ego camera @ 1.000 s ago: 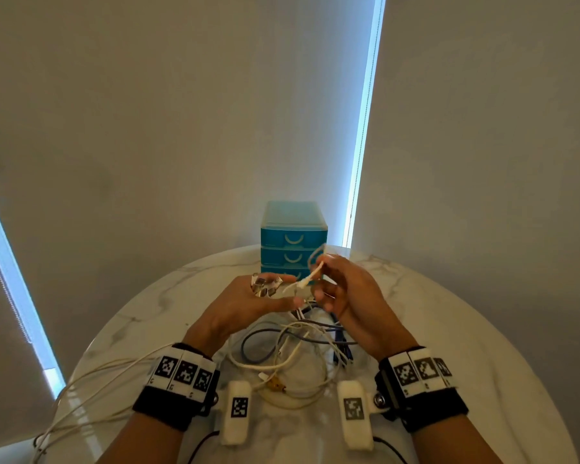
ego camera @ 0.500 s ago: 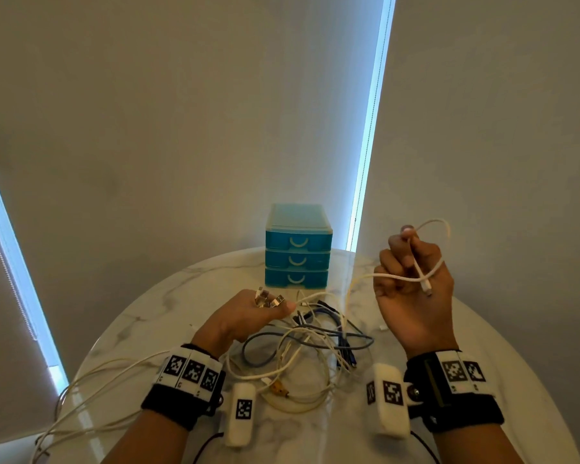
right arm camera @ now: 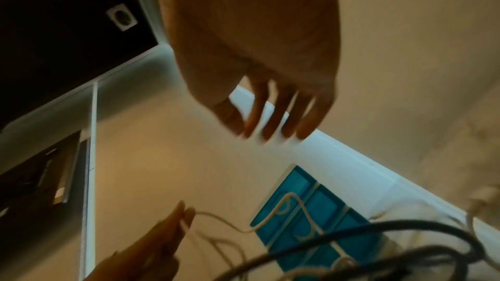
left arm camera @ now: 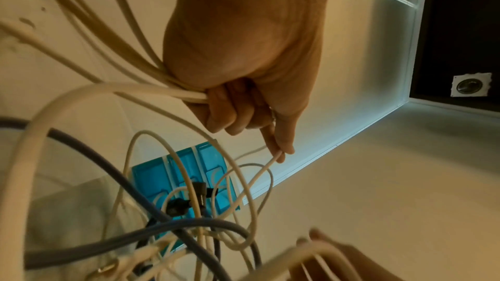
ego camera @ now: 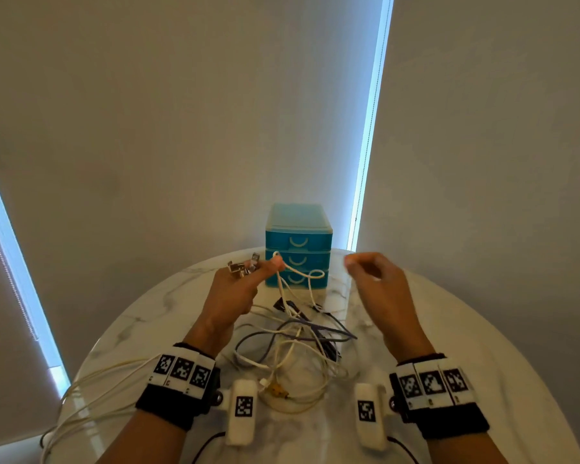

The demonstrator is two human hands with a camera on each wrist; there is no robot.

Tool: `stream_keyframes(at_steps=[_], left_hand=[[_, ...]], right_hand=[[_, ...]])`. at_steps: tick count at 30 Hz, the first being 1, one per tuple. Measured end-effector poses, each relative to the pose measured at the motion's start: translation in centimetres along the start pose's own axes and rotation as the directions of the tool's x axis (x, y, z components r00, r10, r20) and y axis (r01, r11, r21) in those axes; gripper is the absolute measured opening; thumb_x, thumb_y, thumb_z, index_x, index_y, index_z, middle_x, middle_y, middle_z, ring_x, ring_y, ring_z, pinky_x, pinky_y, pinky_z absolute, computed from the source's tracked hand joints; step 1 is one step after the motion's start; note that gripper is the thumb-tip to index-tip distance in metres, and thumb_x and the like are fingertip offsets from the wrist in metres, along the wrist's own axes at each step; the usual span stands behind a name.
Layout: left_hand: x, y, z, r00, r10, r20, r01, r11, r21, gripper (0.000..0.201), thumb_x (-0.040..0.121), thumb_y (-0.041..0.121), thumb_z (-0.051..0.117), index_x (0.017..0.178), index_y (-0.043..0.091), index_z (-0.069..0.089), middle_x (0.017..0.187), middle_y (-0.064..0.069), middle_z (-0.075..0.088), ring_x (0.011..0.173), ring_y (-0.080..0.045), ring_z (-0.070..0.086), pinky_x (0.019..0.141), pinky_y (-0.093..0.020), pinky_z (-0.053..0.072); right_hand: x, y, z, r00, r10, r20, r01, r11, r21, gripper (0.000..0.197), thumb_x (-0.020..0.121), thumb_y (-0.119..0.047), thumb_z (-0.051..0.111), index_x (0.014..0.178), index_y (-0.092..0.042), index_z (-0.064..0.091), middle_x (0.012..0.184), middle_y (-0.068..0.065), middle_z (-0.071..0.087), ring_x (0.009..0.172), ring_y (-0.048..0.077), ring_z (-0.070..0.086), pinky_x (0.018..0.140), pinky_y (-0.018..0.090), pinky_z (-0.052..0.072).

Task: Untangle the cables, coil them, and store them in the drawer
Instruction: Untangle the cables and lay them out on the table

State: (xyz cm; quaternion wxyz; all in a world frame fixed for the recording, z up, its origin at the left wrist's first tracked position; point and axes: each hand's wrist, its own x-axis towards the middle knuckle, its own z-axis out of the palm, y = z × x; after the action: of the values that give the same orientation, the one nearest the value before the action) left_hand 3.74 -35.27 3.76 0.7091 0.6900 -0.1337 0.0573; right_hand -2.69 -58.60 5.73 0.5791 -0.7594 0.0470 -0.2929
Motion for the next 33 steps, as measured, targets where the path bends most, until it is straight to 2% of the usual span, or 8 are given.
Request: stream_keyframes(at_steps=[4, 14, 19, 22, 24, 27, 30, 33], left_hand=[[-0.4, 0.8, 0.4, 0.996, 0.035, 0.077, -0.03, 0.998, -0.063, 0.03, 0.091, 0.052, 0.078, 0.105, 0.027, 0.086, 0.065, 0.0, 0.037, 0.056, -0.012, 0.029, 0.05, -0.028, 0.024], [-0.9, 2.2, 0.2, 0.99, 0.055, 0.127, -0.034, 0.986, -0.161, 0.029, 0.094, 0.044, 0.077, 0.114, 0.025, 0.084, 0.07, -0.005, 0.027, 0.063, -0.024, 0.017, 0.058, -0.042, 0.016], [-0.3, 2.9, -1.1, 0.993, 0.115, -0.009, -0.109, 0.916, -0.387, 0.051, 0.078, 0.05, 0.083, 0.117, 0.017, 0.082, 0.064, 0.003, 0.025, 0.059, -0.02, 0.013, 0.052, -0.034, 0.013], [0.4, 2.9, -2.3, 0.99, 0.104, -0.095, -0.137, 0.865, -0.483, 0.053, 0.081, 0.048, 0.082, 0.122, 0.015, 0.08, 0.057, 0.008, 0.025, 0.052, -0.01, 0.015, 0.047, -0.028, 0.012], [0.4, 2.7, -2.2, 0.99, 0.109, -0.089, -0.137, 0.884, -0.448, 0.05, 0.084, 0.047, 0.08, 0.122, 0.016, 0.08, 0.055, 0.009, 0.029, 0.05, -0.009, 0.017, 0.046, -0.027, 0.013], [-0.2, 3.0, -1.5, 0.992, 0.126, -0.026, -0.127, 0.918, -0.376, 0.048, 0.082, 0.048, 0.081, 0.118, 0.017, 0.082, 0.057, 0.007, 0.025, 0.048, -0.01, 0.017, 0.047, -0.029, 0.013], [-0.7, 3.5, -1.2, 0.99, 0.137, 0.017, -0.123, 0.934, -0.336, 0.044, 0.084, 0.046, 0.079, 0.116, 0.017, 0.082, 0.058, 0.006, 0.025, 0.05, -0.011, 0.018, 0.048, -0.03, 0.015], [-0.7, 3.5, -1.4, 0.99, 0.139, 0.016, -0.124, 0.927, -0.355, 0.044, 0.082, 0.047, 0.079, 0.116, 0.019, 0.083, 0.059, 0.006, 0.024, 0.05, -0.01, 0.018, 0.048, -0.03, 0.015]], right_hand=[[-2.7, -0.9, 3.7, 0.871, -0.008, 0.49, 0.041, 0.998, -0.056, 0.016, 0.099, -0.033, 0.075, 0.112, -0.023, 0.074, 0.091, 0.002, 0.079, 0.078, 0.015, 0.078, 0.072, 0.029, 0.065], [-2.4, 1.9, 5.2, 0.895, -0.103, 0.433, 0.252, 0.919, -0.304, 0.021, 0.095, -0.052, 0.075, 0.09, -0.032, 0.078, 0.083, -0.011, 0.074, 0.079, 0.001, 0.067, 0.068, 0.013, 0.05], [-0.7, 2.5, 3.7, 0.98, -0.107, 0.17, 0.164, 0.916, -0.366, 0.019, 0.101, -0.035, 0.062, 0.088, -0.023, 0.069, 0.079, -0.005, 0.071, 0.075, 0.014, 0.069, 0.068, 0.032, 0.055], [-0.1, 3.6, 2.1, 0.989, 0.064, 0.132, 0.017, 0.843, -0.537, 0.019, 0.099, -0.04, 0.067, 0.103, -0.022, 0.063, 0.085, -0.001, 0.072, 0.079, 0.015, 0.067, 0.061, 0.025, 0.045], [-0.3, 3.0, 2.1, 0.994, 0.008, 0.107, 0.047, 0.867, -0.495, 0.032, 0.097, -0.036, 0.074, 0.119, -0.024, 0.054, 0.081, -0.002, 0.069, 0.074, 0.011, 0.065, 0.058, 0.022, 0.042], [-1.2, 0.2, 4.0, 0.954, -0.204, 0.22, 0.271, 0.9, -0.342, 0.032, 0.093, -0.036, 0.08, 0.118, -0.032, 0.061, 0.076, -0.005, 0.063, 0.068, 0.008, 0.062, 0.062, 0.019, 0.051], [-2.0, -1.3, 7.2, 0.854, -0.152, 0.498, 0.372, 0.847, -0.379, 0.044, 0.09, -0.056, 0.077, 0.127, -0.034, 0.066, 0.082, -0.01, 0.066, 0.081, 0.005, 0.065, 0.08, 0.026, 0.058], [-0.4, -1.3, 8.8, 0.82, -0.122, 0.56, 0.446, 0.75, -0.489, 0.029, 0.102, -0.051, 0.064, 0.115, -0.028, 0.074, 0.088, -0.013, 0.07, 0.087, 0.011, 0.067, 0.087, 0.038, 0.058]])
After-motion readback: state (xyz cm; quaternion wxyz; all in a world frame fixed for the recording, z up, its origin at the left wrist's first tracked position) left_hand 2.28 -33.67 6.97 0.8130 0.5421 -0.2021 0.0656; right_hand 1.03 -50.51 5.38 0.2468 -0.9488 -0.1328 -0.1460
